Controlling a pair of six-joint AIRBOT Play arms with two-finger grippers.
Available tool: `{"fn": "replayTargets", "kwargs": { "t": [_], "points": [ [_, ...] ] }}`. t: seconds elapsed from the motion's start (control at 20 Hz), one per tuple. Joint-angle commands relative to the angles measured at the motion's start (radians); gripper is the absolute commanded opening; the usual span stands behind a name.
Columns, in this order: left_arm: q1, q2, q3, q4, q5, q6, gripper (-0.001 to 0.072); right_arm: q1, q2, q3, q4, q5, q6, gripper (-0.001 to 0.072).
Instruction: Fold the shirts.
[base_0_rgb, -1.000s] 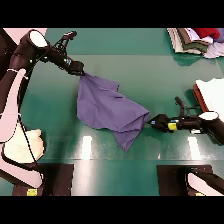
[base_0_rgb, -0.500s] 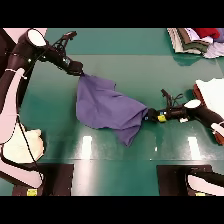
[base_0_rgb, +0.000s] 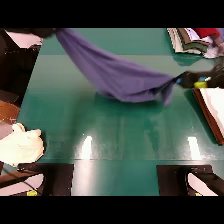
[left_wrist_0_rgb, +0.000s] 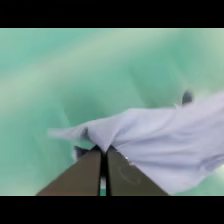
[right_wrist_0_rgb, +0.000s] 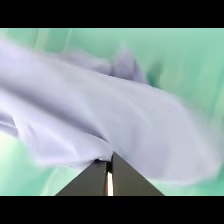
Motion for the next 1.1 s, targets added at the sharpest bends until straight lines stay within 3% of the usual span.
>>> {"fn": "replayTargets", "kwargs": {
  "t": [0.0, 0.35, 0.55, 0.85, 1.05],
  "points": [
    [0.002, 0.167, 0.013, -0.012, 0.077, 0.015, 0.0024, -0.023, 0.074, 0.175, -0.056, 0.048, 0.020, 0.0016],
    [0.002, 0.356, 0.077, -0.011, 0.191, 0.057, 0.0023, -0.023, 0.096, 0.439, -0.056, 0.185, 0.020, 0.0016],
    [0.002, 0.351, 0.110, 0.001, 0.150, 0.063, 0.0023, -0.023, 0.096, 0.489, -0.057, 0.249, 0.059, 0.0016],
    [0.002, 0.193, 0.021, 0.187, 0.089, 0.006, 0.0024, -0.023, -0.025, 0.417, -0.056, 0.259, 0.087, 0.0016],
    [0.002, 0.016, 0.021, 0.195, 0.018, -0.024, 0.0024, -0.018, -0.168, 0.330, -0.056, 0.211, 0.047, 0.0016]
  ]
}}
